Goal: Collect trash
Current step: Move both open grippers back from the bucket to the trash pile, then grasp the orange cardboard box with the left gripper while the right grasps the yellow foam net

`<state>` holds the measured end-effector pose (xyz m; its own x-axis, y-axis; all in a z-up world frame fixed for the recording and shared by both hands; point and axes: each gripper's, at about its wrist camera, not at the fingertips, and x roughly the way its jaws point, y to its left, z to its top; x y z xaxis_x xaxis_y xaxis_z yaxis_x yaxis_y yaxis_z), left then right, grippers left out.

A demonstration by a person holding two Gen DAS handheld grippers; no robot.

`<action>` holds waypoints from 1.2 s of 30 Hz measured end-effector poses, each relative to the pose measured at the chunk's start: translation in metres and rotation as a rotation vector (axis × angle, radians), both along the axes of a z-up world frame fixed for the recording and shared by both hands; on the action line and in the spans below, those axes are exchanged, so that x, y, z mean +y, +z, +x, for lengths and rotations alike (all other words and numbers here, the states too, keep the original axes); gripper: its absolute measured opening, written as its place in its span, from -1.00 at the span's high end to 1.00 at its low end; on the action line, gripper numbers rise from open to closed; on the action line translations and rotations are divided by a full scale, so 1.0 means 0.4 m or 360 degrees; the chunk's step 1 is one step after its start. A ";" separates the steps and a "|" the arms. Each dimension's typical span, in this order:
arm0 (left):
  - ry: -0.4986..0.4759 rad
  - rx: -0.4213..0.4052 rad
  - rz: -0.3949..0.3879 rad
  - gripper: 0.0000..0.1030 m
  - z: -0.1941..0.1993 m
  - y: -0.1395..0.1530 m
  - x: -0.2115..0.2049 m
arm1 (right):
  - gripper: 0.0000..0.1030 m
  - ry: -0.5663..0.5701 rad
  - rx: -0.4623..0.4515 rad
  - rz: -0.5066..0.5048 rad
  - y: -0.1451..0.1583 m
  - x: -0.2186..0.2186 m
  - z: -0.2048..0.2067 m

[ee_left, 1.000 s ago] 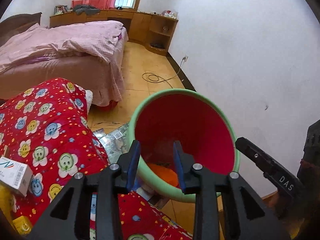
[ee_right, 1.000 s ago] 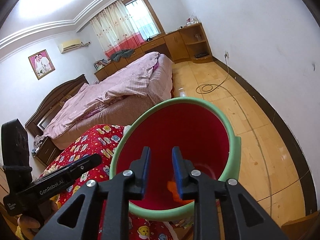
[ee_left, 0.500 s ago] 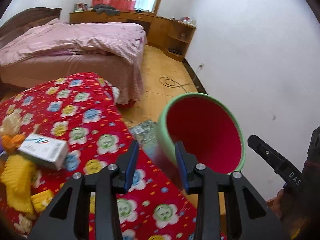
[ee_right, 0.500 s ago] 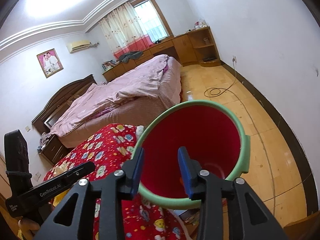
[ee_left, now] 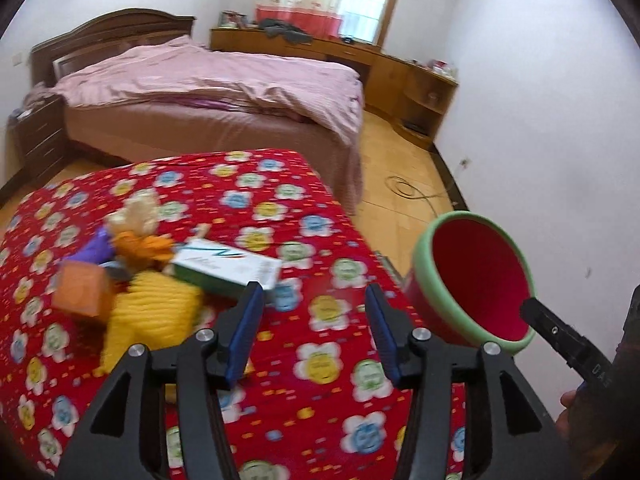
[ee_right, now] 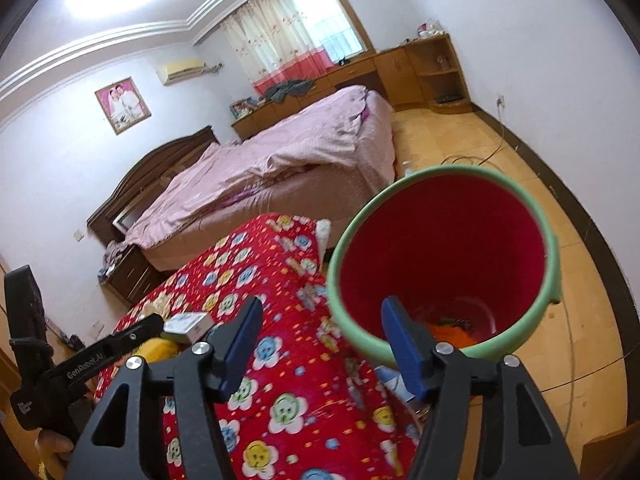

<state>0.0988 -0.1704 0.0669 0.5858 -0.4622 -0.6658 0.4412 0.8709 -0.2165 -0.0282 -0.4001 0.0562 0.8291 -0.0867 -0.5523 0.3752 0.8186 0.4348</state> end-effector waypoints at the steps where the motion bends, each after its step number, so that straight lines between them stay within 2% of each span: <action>1: 0.0026 -0.0001 0.0001 -0.02 0.002 0.001 0.020 | -0.27 0.0015 0.0009 0.0000 -0.003 0.009 0.006; 6: 0.0150 -0.0010 0.0025 -0.03 0.015 -0.001 0.100 | -0.33 0.0077 0.0046 -0.0021 -0.011 0.059 0.038; 11: 0.0241 0.0036 0.0013 -0.03 0.037 -0.012 0.181 | -0.38 0.0148 0.0089 -0.0035 -0.019 0.111 0.074; 21: 0.0464 0.0079 0.0084 -0.03 0.088 -0.058 0.311 | -0.46 0.0311 0.0136 -0.0076 -0.023 0.209 0.142; 36: 0.0477 0.0136 0.0175 -0.04 0.173 -0.126 0.337 | -0.49 0.0484 0.0221 -0.0095 -0.054 0.313 0.249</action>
